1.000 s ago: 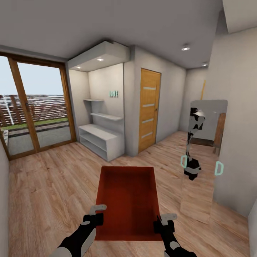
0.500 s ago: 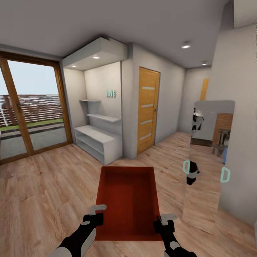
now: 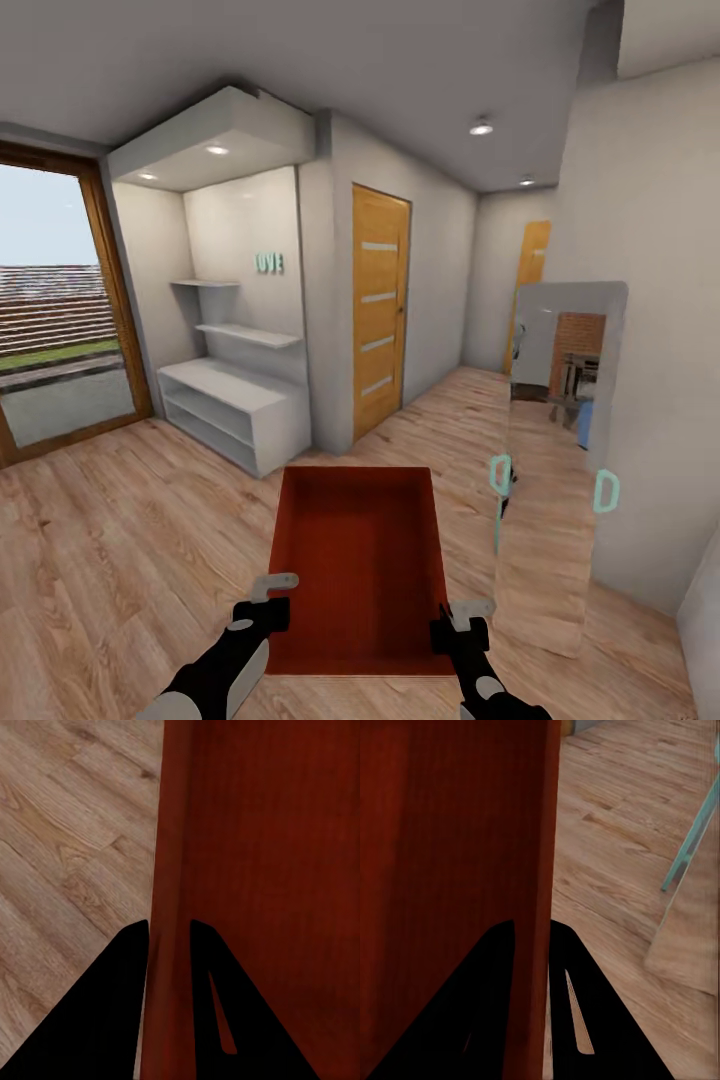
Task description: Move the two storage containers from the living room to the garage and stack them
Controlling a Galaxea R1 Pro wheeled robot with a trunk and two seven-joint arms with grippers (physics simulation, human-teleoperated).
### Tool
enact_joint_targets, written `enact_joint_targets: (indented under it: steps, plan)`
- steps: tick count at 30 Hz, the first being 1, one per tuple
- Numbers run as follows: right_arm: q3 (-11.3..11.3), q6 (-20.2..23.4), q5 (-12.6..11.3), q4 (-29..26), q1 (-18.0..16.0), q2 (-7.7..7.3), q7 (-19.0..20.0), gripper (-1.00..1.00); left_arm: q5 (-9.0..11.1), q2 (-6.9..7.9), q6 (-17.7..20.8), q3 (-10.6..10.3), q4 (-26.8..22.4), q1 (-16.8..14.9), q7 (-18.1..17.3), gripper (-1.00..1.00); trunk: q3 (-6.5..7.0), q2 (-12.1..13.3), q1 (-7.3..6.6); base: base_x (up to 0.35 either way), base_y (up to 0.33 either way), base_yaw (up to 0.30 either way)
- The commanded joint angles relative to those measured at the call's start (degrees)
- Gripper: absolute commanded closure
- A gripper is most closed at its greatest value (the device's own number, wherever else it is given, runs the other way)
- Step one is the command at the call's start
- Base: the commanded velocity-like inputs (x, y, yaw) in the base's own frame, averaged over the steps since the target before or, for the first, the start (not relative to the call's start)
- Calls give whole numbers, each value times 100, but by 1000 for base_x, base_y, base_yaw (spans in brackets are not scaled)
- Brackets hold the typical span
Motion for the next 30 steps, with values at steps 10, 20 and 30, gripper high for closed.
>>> enact_joint_targets:
  steps: [10, 20, 30]
  plan:
    - [-27, -349, -66, -2, -11, -20, -387, 100, 67, 13, 38, -49, 9, 1, 94, 100, -10, -7, 5, 321, 135, -139]
    - [-25, -350, -50, -2, -11, -22, -387, 100, 67, 13, 38, -49, 9, 1, 94, 100, -10, -7, 5, 322, 138, -4]
    - [-29, -348, -38, -2, -11, -23, -387, 100, 67, 13, 36, -53, 9, 1, 94, 100, -10, -7, 5, 322, 138, 0]
